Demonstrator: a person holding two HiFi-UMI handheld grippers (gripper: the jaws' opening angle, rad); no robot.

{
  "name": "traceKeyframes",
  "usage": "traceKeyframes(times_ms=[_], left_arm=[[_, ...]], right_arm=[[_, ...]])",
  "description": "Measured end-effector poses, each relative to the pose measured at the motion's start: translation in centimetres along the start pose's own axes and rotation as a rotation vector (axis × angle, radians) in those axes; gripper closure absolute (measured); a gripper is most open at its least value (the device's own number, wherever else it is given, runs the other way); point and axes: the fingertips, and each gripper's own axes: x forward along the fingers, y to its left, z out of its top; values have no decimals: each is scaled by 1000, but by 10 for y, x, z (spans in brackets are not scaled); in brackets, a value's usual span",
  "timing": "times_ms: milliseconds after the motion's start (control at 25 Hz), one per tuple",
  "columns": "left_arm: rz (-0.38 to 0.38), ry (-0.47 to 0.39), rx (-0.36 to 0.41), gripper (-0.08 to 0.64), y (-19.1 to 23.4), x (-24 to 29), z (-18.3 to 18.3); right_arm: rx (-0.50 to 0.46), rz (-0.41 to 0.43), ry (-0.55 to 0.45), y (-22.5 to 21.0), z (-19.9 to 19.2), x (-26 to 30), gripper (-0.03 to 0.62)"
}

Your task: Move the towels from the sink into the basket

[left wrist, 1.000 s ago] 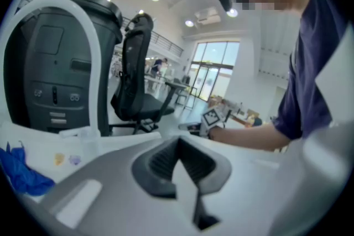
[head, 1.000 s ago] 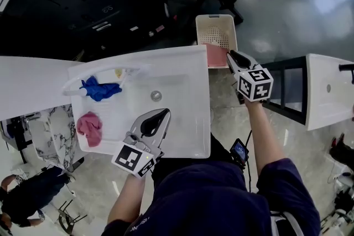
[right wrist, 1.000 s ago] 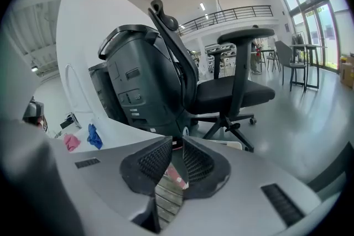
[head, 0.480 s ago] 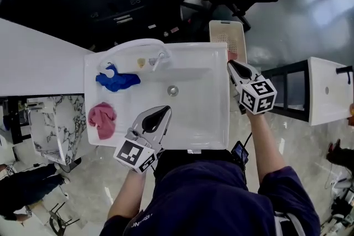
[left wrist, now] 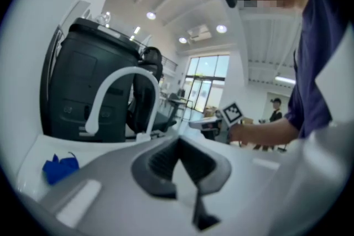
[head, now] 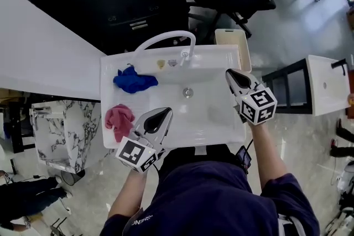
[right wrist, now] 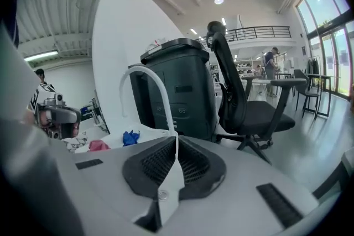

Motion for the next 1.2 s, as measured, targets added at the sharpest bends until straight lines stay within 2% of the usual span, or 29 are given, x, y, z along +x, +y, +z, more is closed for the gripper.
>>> traceKeyframes(times_ms=[240, 640, 880, 1200], left_arm=[[-36, -19, 20, 557, 9, -25, 3], [7, -33, 28, 557, 1, -41, 8], [62, -34, 32, 557, -20, -41, 9], [178, -42, 34, 557, -51, -39, 7]], right_arm=[[-99, 3, 4, 53, 7, -12, 578], [-153, 85, -29, 94, 19, -27, 583], [-152, 166, -57, 103, 22, -46, 583], [-175, 309, -61, 108, 13, -62, 584]])
